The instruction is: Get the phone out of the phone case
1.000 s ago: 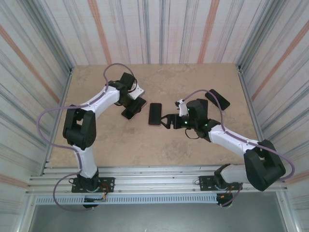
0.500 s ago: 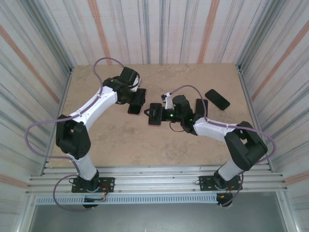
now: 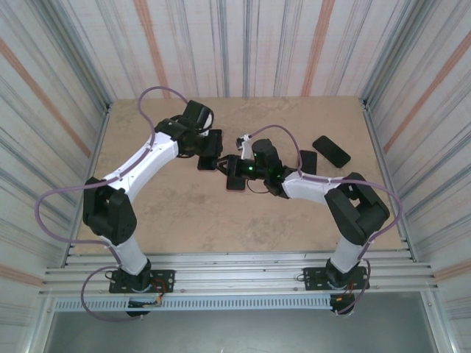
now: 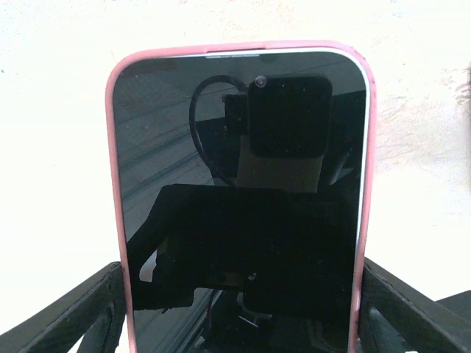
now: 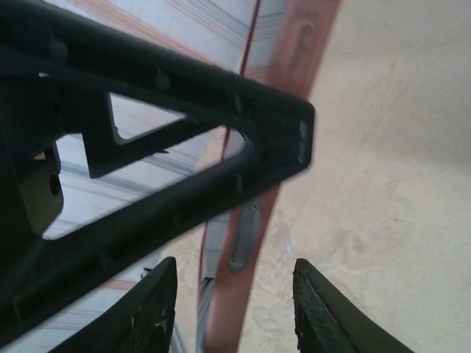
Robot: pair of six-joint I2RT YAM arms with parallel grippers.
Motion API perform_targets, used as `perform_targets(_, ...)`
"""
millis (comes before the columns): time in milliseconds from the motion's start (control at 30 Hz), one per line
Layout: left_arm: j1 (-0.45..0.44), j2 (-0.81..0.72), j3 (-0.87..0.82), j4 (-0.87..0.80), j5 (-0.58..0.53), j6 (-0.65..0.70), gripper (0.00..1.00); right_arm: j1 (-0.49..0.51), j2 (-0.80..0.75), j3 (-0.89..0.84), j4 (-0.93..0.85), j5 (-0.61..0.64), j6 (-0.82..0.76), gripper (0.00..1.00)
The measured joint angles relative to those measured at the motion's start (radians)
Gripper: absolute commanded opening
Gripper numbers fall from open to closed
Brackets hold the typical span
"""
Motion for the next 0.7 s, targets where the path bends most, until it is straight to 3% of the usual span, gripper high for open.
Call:
perform_targets(267, -0.001, -0.005, 0.0, 0.014, -0.008, -0.002, 0.69, 0.002, 0.031, 0.027, -0.004, -0.001, 0.039, 0.01)
perform_targets(333, -0.001, -0.005, 0.0, 0.018, -0.007, -0.001, 0.75, -0.001, 0.034, 0.03, -0.001, -0.003, 0.047, 0.01)
perform_targets(467, -0.001, -0.013, 0.0, 0.048, 0.014, 0.015, 0.97, 0.002, 0.037, 0.032, -0.016, -0.003, 0.047, 0.01)
perform_targets(700, 0.056, -0.048, -0.008, 0.084, 0.131, 0.019, 0.99, -0.02, 0.035, 0.032, -0.016, -0.012, 0.059, 0.01)
